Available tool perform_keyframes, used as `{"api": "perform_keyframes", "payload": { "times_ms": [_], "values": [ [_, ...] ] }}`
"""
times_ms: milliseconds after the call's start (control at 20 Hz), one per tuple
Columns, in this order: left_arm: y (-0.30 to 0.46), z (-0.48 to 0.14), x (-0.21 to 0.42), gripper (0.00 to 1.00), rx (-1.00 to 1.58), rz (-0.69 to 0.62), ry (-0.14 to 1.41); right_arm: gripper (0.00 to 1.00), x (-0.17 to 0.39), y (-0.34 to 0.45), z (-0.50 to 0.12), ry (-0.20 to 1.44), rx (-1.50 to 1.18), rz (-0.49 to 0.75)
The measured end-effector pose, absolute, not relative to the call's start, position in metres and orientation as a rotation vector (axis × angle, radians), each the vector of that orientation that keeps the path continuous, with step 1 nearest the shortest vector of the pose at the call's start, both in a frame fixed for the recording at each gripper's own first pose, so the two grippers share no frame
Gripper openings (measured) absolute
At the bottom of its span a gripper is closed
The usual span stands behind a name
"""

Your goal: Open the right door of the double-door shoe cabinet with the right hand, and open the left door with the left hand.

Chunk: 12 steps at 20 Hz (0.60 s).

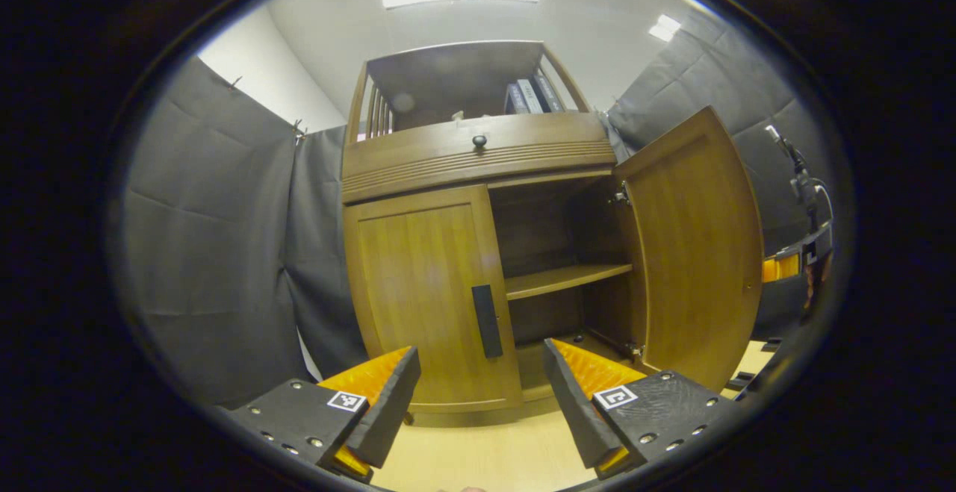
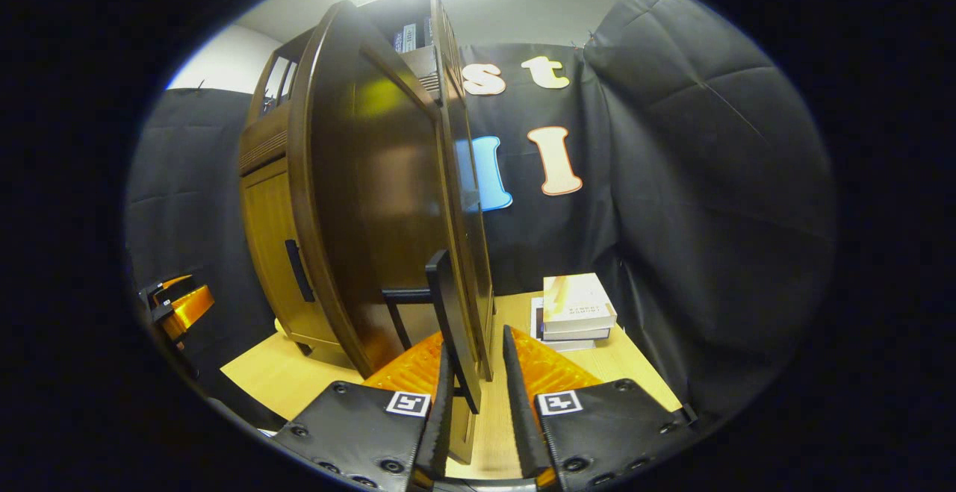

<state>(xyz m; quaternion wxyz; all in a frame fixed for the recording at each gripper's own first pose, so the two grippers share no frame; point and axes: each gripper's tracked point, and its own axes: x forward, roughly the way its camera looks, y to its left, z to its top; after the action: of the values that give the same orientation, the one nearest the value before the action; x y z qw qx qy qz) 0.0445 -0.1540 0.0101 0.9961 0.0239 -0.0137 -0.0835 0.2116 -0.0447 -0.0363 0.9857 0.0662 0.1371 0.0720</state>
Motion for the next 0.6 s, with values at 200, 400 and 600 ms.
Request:
{"api": "perform_keyframes", "payload": {
  "times_ms": [200, 400, 600],
  "values": [
    [-0.157, 0.006, 0.056, 0.96, 0.032, -0.18, -0.018, 0.55, 0.192, -0.062, -0.025, 0.26, 0.09, 0.089],
    [-0.154, 0.01, 0.082, 0.96, 0.03, -0.18, -0.014, 0.88, 0.163, -0.067, -0.004, 0.217, 0.076, 0.037],
    [-0.153, 0.007, 0.109, 0.96, 0.014, -0.183, -0.003, 0.98, 0.138, -0.045, 0.012, 0.189, 0.029, 0.031]
  ]
}}
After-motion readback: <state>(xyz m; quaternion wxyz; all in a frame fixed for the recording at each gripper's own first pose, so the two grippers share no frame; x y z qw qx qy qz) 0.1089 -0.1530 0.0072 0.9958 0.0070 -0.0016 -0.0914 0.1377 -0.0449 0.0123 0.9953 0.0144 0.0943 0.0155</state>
